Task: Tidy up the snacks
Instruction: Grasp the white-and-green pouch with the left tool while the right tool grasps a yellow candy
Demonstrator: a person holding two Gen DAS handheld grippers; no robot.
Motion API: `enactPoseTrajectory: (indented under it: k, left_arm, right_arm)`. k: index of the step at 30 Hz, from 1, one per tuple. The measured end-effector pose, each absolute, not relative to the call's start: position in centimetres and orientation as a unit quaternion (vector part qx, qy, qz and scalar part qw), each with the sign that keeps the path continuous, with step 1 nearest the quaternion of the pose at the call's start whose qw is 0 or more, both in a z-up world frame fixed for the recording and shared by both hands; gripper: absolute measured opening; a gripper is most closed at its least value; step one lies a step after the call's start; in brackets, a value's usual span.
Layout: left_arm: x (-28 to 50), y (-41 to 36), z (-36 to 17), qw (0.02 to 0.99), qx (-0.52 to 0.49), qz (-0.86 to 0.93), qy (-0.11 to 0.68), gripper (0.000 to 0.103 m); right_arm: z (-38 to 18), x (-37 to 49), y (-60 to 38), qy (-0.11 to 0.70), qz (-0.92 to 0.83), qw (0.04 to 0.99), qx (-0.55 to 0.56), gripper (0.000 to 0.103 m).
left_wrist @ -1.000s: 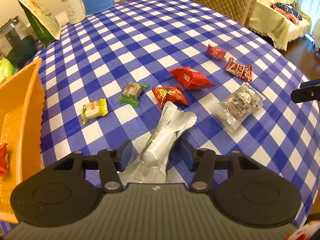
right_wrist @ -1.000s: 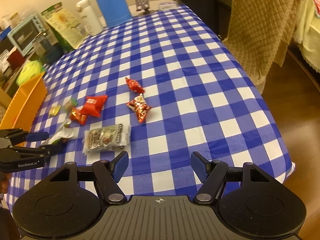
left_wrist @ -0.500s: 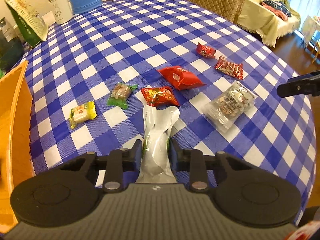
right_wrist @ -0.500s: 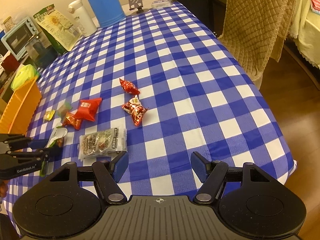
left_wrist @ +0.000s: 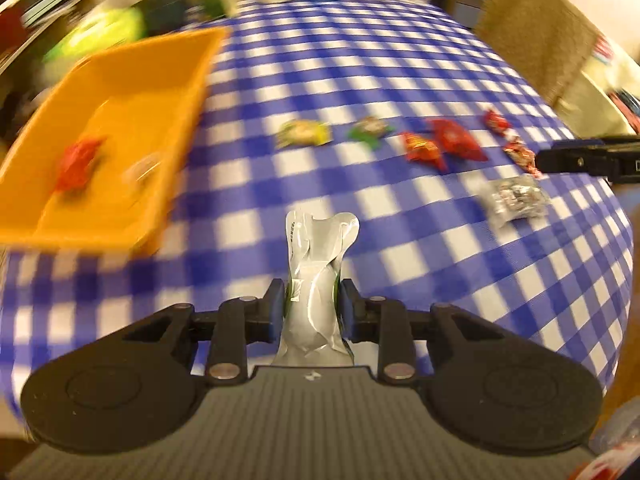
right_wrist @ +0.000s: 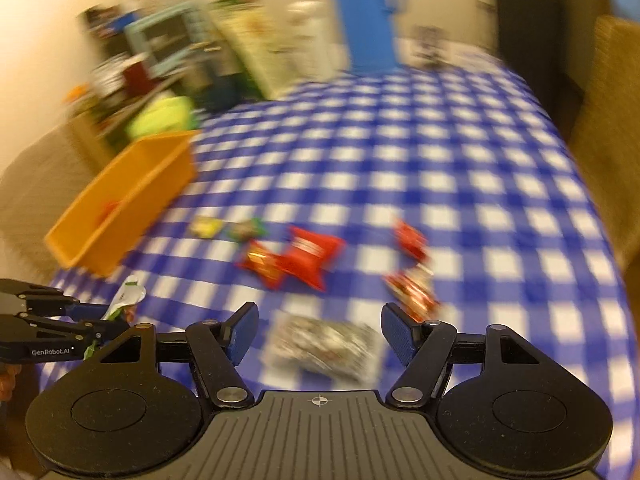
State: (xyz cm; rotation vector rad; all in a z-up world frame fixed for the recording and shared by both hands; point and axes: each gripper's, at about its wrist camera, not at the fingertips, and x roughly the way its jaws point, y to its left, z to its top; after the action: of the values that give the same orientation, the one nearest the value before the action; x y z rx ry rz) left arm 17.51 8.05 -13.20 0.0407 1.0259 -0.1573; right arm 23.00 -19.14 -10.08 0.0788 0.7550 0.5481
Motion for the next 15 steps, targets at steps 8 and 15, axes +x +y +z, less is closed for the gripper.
enactPoseTrajectory:
  k: [8, 15]
  left_arm:
    - [13.5, 14.0, -12.5, 0.870, -0.029, 0.016, 0.492, 0.027]
    - [11.5, 18.1, -11.5, 0.871, -0.058, 0.072, 0.482, 0.027]
  right_arm:
    - [-10.1, 26.9, -11.9, 0.320, 0.393, 0.860, -0.061, 0.065]
    - [-11.4, 30.6, -6.4, 0.312, 0.446, 0.829, -0.129, 0.048]
